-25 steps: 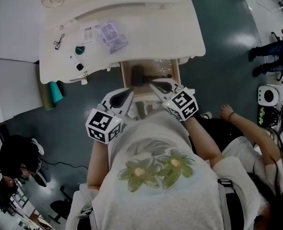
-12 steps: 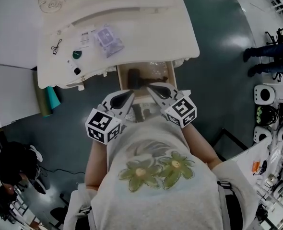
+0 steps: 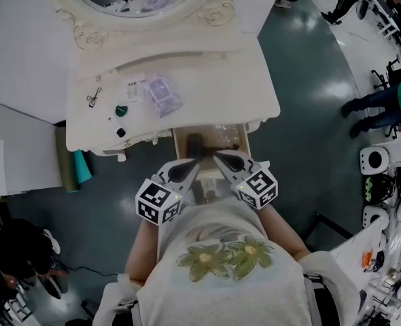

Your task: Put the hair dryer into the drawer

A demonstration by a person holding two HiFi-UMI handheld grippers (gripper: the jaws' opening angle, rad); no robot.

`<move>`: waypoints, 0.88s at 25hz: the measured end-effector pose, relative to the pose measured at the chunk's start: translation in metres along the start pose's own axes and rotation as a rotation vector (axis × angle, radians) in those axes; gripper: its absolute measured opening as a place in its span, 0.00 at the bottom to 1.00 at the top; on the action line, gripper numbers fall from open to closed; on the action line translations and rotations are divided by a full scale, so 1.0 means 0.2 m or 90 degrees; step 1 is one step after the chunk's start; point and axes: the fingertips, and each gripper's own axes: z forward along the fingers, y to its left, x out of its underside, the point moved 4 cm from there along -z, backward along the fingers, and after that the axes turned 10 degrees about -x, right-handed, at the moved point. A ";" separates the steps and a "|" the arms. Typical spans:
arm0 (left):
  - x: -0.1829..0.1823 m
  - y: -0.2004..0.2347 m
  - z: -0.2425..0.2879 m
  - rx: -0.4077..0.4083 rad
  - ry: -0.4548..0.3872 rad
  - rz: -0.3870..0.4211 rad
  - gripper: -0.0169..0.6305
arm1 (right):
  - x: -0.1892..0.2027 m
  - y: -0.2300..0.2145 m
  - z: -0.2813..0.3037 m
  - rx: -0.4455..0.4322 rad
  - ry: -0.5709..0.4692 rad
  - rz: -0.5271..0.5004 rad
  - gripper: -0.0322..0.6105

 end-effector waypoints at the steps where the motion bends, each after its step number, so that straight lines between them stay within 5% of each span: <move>1: -0.01 0.00 0.00 -0.001 -0.002 0.002 0.04 | -0.01 -0.01 0.00 0.002 -0.002 -0.003 0.09; 22: 0.01 0.00 -0.08 -0.016 -0.010 0.001 0.04 | -0.01 0.03 0.00 0.003 -0.004 -0.002 0.09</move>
